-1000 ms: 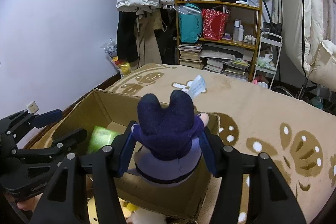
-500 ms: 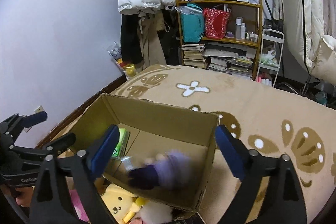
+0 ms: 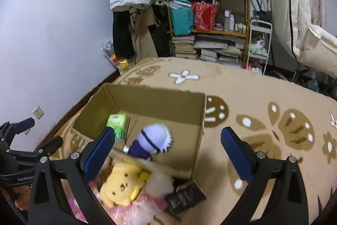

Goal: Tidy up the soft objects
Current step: 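Move both tools back toward the remaining plush toys, then grasp the pink bear plush with the left tool while the right tool grasps the pink wrapped item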

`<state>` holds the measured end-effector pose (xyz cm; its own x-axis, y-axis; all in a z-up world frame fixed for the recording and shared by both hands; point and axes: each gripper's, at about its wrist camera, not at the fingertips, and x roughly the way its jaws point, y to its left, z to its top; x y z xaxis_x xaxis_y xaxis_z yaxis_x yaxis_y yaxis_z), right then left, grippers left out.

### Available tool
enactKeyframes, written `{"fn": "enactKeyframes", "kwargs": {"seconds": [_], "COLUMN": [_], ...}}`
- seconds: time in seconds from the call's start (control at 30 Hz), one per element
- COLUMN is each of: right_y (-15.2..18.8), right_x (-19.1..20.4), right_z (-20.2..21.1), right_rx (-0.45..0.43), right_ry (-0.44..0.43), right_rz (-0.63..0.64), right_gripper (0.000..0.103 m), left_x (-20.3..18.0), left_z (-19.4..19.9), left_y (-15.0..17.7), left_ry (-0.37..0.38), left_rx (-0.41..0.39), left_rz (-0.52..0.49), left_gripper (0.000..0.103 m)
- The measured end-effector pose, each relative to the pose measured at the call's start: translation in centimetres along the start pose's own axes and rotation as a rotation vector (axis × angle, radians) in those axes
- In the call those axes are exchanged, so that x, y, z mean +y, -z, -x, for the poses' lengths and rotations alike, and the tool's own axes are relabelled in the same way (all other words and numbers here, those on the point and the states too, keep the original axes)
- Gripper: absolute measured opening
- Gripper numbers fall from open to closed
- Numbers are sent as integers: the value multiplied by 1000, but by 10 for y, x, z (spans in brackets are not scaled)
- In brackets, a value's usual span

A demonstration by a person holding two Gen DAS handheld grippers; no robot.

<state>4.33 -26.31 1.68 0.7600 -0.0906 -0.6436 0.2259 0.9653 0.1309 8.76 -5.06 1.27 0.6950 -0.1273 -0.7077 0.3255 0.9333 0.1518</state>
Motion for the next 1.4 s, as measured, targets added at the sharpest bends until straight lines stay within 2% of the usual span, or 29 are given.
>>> {"fn": "enactKeyframes", "kwargs": {"seconds": [0.2, 0.33, 0.63, 0.9, 0.97, 1.1, 1.17, 1.4], "right_y": [21, 39, 76, 95, 99, 106, 107, 115], "right_x": [-1, 0, 14, 16, 17, 17, 18, 18], "right_z": [11, 12, 8, -11, -19, -34, -40, -61], "right_rx": [57, 111, 189, 279, 305, 360, 380, 446], "right_ry": [10, -15, -23, -51, -54, -65, -74, -90], "right_rz": [-16, -54, -41, -67, -61, -74, -81, -89], "right_gripper": [103, 103, 103, 99, 93, 89, 83, 77], "left_x": [6, 9, 16, 8, 3, -4, -7, -18], "left_z": [14, 20, 23, 6, 1, -8, -12, -31], "left_y": [19, 35, 66, 77, 79, 84, 85, 92], "left_ry": [-13, -16, -38, 24, 46, 41, 44, 44], "left_rx": [24, 44, 83, 143, 165, 196, 212, 280], "left_rz": [18, 18, 30, 27, 19, -8, -13, -45], "left_gripper": [99, 99, 99, 99, 99, 99, 99, 99]}}
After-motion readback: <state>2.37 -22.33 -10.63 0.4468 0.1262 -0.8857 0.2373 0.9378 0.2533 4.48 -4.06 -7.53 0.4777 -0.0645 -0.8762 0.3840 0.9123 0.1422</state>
